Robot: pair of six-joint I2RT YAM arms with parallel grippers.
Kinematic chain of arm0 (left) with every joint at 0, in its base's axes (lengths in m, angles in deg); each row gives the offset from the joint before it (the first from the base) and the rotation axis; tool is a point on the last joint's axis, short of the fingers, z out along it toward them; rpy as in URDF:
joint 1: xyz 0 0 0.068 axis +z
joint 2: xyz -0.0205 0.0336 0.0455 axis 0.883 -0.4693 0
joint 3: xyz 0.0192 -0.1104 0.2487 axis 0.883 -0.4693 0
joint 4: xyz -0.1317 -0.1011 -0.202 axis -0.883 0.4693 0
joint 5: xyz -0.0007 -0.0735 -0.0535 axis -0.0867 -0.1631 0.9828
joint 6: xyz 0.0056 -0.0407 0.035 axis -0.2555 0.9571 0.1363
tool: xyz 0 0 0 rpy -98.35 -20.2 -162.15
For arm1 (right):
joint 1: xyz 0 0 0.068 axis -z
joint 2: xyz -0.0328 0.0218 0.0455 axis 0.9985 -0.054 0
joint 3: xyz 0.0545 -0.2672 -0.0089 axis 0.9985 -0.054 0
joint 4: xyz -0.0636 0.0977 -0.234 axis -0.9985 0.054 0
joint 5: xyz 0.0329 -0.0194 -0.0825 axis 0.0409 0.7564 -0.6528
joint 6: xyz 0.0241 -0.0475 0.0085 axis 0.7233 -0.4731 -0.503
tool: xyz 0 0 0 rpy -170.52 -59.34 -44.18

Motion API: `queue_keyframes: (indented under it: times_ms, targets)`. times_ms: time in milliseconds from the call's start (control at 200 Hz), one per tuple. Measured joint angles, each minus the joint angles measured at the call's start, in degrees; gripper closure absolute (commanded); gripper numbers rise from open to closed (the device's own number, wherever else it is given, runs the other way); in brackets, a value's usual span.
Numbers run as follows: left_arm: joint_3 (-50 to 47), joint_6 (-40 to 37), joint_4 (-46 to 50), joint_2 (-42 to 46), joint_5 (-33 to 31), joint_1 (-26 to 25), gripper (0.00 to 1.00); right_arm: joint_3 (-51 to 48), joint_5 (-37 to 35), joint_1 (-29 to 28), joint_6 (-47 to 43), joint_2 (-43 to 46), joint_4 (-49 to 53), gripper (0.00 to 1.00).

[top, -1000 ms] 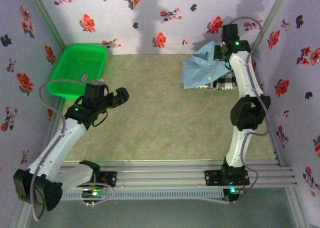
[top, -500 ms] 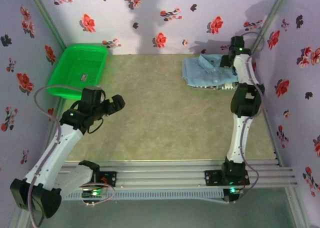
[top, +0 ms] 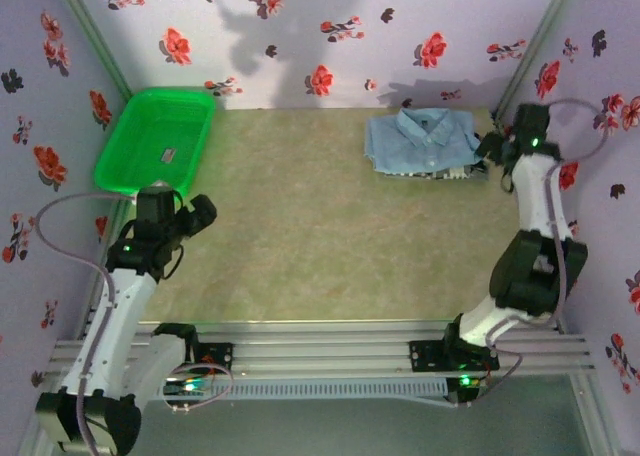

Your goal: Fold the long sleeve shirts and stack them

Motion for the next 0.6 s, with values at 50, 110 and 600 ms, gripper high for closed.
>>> queue_keyframes:
  times_ms: [50,110,600]
  targets:
    - [-2.99,-2.32,-2.67,0.7,-1.99,1.55,0.0,-9.99,2.27,-2.45,0.02,5.2,-4.09,0.01]
    - [-6.51,-5.4,-6.51,1.18,-4.24,3.08,0.0,-19.78,3.1,-6.71,-0.44,9.66,-8.35,0.01]
    - [-29.86,-26.08,-60.28,-18.29,-7.19,5.68,0.0,-66.53,-5.73,-15.13,-9.29,17.03,-75.89,0.01]
